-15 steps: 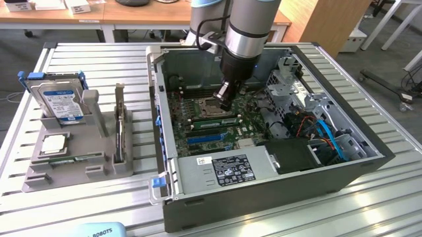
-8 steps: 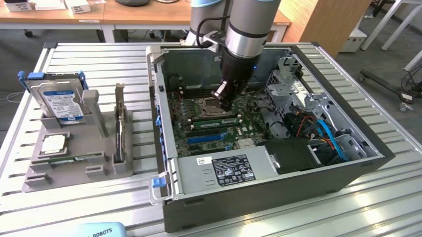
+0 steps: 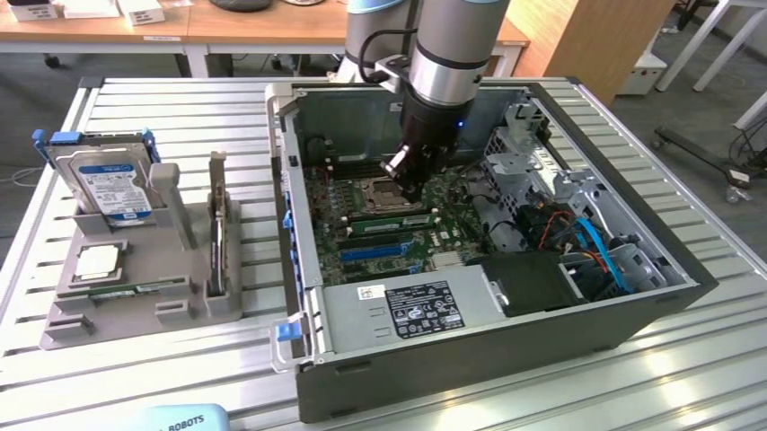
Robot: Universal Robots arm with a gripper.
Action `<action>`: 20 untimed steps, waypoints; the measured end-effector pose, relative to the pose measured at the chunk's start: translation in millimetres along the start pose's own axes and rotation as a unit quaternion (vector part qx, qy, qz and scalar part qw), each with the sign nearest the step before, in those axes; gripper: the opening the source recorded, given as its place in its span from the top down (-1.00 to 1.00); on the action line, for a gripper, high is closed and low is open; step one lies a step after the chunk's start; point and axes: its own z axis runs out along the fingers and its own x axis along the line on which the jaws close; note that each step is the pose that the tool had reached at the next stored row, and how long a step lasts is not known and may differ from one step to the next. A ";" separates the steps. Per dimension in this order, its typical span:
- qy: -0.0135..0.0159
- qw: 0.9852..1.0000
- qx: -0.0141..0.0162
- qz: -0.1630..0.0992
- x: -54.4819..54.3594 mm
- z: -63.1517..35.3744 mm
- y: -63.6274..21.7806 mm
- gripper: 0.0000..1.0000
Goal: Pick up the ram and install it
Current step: 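Press down the ram until it locks into place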
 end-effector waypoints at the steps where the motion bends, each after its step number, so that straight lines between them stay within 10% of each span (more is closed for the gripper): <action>1: 0.000 1.000 0.000 0.008 0.0 0.1 0.0 0.80; 11: -0.002 0.995 0.002 0.095 0.0 0.5 0.0 0.80; 20: -0.004 0.985 0.004 0.172 0.0 1.1 0.0 0.80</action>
